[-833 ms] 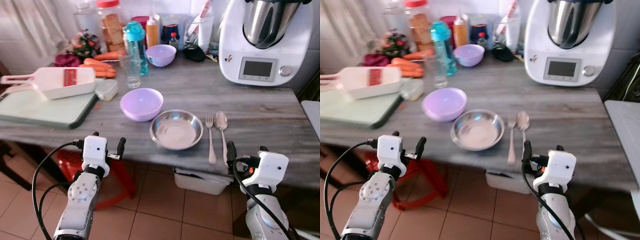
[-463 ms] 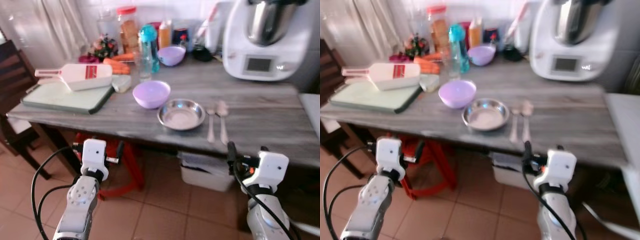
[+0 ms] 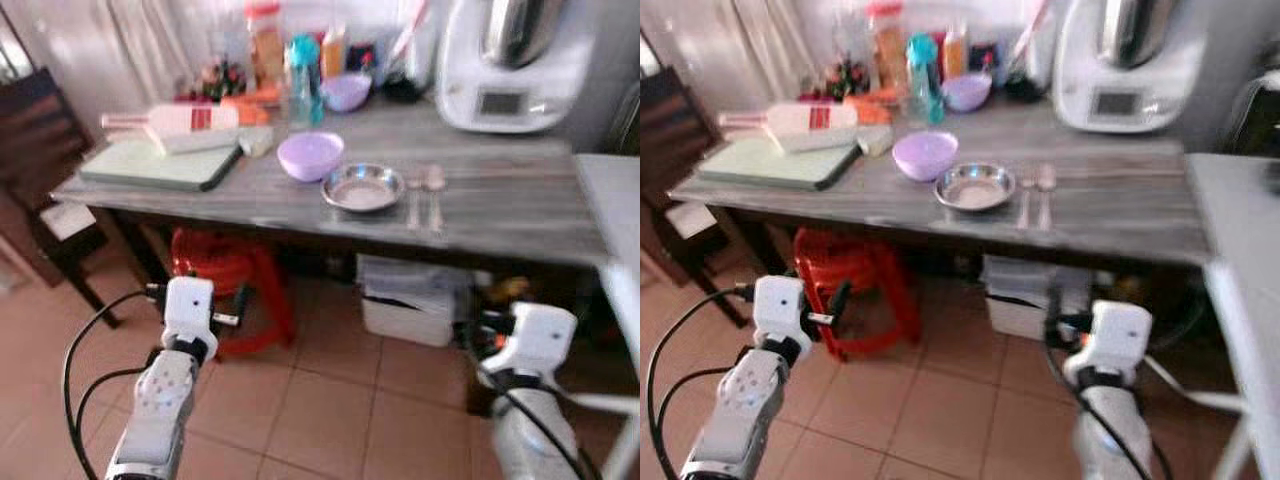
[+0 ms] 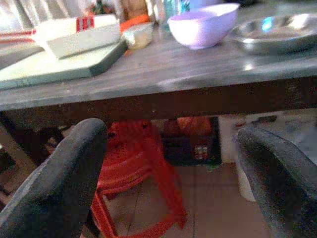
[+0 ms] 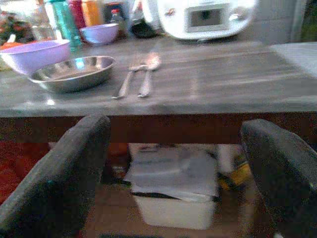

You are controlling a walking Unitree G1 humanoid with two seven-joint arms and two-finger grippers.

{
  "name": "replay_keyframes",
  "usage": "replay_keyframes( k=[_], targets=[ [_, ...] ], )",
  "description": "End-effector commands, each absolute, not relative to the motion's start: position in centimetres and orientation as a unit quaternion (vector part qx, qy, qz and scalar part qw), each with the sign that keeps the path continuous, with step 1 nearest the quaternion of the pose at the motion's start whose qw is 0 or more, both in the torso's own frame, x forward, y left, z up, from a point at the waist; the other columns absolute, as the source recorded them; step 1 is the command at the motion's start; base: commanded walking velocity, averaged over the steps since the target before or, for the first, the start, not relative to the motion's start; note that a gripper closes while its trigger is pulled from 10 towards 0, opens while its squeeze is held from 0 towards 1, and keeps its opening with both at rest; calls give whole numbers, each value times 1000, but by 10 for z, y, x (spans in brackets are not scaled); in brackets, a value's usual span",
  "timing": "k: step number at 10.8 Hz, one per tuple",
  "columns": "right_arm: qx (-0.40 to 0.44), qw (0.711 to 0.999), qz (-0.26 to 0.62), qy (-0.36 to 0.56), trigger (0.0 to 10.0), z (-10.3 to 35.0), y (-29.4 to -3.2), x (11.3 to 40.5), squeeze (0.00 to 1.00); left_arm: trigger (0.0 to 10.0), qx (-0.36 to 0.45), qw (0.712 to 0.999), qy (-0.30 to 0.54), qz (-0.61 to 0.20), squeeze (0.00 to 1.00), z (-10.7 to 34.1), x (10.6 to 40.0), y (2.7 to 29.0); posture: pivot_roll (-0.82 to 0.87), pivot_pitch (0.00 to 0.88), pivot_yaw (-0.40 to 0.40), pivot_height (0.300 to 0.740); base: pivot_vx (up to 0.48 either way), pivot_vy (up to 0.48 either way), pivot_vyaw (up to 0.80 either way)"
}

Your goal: Setting the table

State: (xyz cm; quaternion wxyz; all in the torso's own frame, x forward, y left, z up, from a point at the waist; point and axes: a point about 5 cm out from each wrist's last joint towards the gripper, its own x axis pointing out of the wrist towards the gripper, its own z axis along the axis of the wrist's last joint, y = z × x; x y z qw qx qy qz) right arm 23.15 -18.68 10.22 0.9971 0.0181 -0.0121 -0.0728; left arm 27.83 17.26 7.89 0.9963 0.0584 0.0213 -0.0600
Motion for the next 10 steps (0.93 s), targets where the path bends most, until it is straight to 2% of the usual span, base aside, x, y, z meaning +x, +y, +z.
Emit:
replay_keyframes(
  k=[1,4,8,10],
  targets=[
    [29,997,-68,-13,10000,102,-180,233,0,10000,71,996,19,-57,0,81,279,178,-2,0,86,740,-311,0,0],
    [28,997,-66,-14,10000,102,-180,234,0,10000,34,993,-13,-110,0,92,281,161,-1,0,88,740,0,0,0],
    [29,997,-67,-18,10000,104,-180,236,0,10000,36,992,-19,-117,0,95,284,156,-1,0,90,740,0,0,0],
    [27,997,-68,-18,10000,105,-183,236,0,10000,35,992,-15,-120,0,93,282,154,-6,0,90,740,0,-354,0]
  ],
)
